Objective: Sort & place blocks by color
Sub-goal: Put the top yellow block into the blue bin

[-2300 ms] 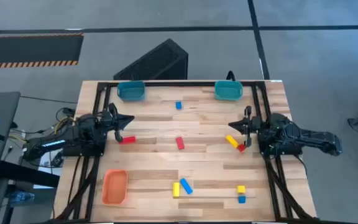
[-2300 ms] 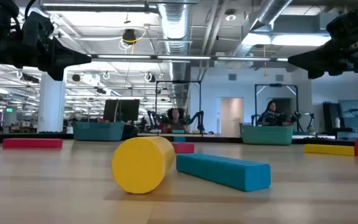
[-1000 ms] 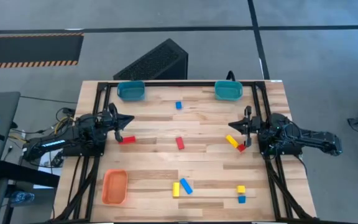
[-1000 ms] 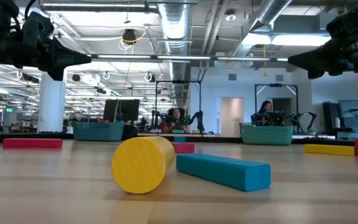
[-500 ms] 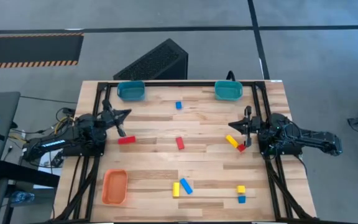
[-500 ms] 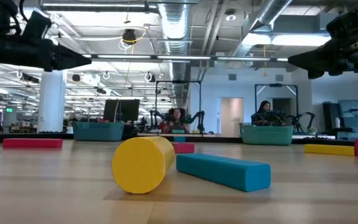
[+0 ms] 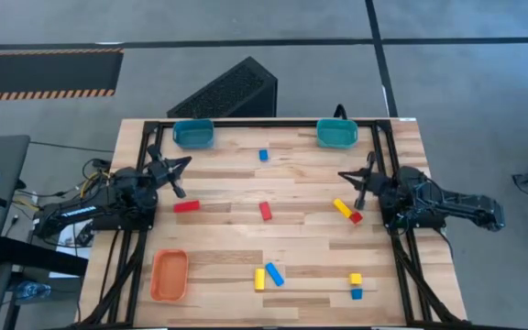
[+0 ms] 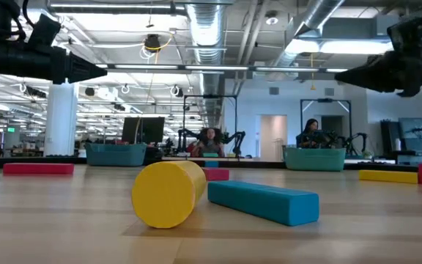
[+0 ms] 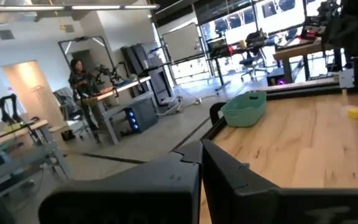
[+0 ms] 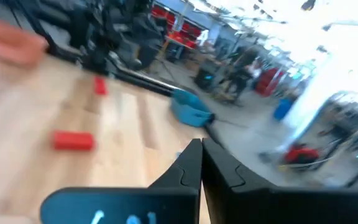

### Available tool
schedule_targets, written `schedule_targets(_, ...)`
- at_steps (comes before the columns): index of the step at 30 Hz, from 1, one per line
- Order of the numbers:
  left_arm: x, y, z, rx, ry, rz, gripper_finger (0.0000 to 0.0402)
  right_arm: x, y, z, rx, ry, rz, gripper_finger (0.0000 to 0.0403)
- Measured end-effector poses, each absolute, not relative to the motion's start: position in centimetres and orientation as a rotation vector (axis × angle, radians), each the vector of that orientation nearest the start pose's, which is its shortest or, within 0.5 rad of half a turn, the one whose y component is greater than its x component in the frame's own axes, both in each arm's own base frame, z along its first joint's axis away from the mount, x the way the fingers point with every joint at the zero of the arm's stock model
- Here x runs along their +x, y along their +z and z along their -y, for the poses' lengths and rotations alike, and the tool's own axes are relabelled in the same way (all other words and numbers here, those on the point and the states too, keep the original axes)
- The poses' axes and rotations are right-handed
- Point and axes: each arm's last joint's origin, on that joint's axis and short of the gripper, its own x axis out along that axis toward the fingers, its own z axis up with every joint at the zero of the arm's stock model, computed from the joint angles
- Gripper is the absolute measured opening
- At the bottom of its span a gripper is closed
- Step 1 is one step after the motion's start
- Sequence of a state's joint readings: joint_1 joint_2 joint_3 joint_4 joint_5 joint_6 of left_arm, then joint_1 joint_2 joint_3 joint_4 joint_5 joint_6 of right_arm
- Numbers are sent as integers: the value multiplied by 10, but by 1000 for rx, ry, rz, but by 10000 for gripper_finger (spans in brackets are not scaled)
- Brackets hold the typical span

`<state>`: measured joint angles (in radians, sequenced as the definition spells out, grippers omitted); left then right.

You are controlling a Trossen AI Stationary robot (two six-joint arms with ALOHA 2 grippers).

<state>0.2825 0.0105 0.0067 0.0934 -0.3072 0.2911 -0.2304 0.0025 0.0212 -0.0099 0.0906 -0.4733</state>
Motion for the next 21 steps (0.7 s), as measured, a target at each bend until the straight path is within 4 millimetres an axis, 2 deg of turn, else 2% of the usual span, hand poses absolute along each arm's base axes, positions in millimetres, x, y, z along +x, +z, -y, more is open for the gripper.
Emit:
schedule_targets(7, 89, 184, -34, -71, 533, 218, 0, 92, 170, 28, -785, -354, -130, 27)
schedule_targets(10, 89, 187, -34, -295, 515, 310, 0, 92, 172, 29, -957, -364, -154, 28)
schedule_targets(13, 88, 190, -34, -548, 469, 415, 0, 92, 174, 30, -1036, -391, -149, 28)
schedule_targets(15, 87, 189, -35, -628, 495, 433, 0, 91, 176, 30, -1034, -404, -129, 28)
schedule_targets(18, 87, 187, -36, -646, 544, 436, 0, 91, 183, 30, -965, -425, -47, 27)
schedule_targets(19, 87, 187, -37, -628, 573, 439, 0, 91, 185, 29, -886, -419, 4, 27)
schedule_targets(21, 86, 187, -38, -593, 625, 442, 0, 90, 191, 27, -601, -382, 136, 27)
